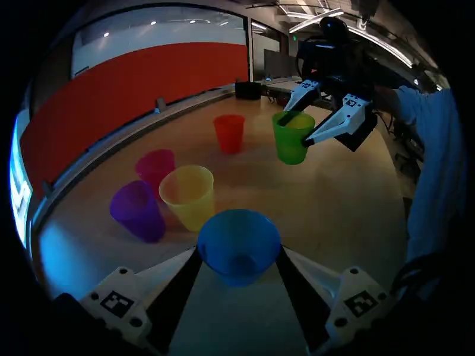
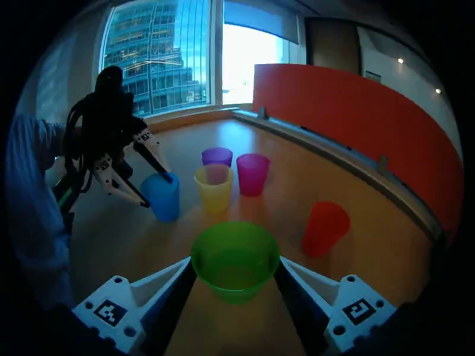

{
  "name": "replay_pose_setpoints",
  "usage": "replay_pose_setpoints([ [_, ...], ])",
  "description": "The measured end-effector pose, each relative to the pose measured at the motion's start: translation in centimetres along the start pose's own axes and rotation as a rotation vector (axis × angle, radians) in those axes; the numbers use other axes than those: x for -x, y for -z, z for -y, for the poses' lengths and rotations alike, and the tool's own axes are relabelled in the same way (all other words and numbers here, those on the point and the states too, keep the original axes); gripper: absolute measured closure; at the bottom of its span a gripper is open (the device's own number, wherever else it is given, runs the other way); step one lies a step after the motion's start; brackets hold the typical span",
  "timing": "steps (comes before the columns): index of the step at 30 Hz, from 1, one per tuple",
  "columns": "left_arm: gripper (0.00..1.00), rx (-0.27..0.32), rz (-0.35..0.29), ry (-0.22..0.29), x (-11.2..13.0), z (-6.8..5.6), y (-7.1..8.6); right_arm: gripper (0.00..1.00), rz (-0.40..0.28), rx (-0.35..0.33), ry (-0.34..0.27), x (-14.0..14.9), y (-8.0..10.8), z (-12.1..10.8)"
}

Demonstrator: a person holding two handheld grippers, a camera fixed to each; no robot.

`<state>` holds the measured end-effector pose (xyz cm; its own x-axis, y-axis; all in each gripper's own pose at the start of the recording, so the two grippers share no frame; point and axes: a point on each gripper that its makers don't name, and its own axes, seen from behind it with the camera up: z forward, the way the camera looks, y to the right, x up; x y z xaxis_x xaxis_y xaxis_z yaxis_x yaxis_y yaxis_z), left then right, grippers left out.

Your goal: Pour water

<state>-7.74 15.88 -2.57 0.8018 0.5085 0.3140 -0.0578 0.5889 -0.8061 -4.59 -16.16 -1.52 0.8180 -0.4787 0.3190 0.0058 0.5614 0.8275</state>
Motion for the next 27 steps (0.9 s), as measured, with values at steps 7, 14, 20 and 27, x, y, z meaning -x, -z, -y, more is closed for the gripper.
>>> replay_pose_setpoints([
  [7, 0.1, -0.015, 0.021, -0.017, 0.6, 0.4, 0.1, 0.1, 0.011, -0.006, -0.006, 0.5, -0.5, 0.3],
  [14, 0.02, -0.022, 0.051, -0.011, 1.3, 0.5, 0.4, 0.1, 0.026, -0.011, -0.007, 1.3, -1.0, 0.7],
  [20, 0.02, -0.033, 0.063, 0.01, 2.0, 0.6, 1.2, 0.1, 0.039, -0.012, -0.015, 2.1, -1.4, 0.8],
  [27, 0.02, -0.045, 0.072, 0.022, 2.9, 0.7, 2.1, 0.1, 0.062, -0.01, -0.021, 3.3, -1.8, 0.8],
])
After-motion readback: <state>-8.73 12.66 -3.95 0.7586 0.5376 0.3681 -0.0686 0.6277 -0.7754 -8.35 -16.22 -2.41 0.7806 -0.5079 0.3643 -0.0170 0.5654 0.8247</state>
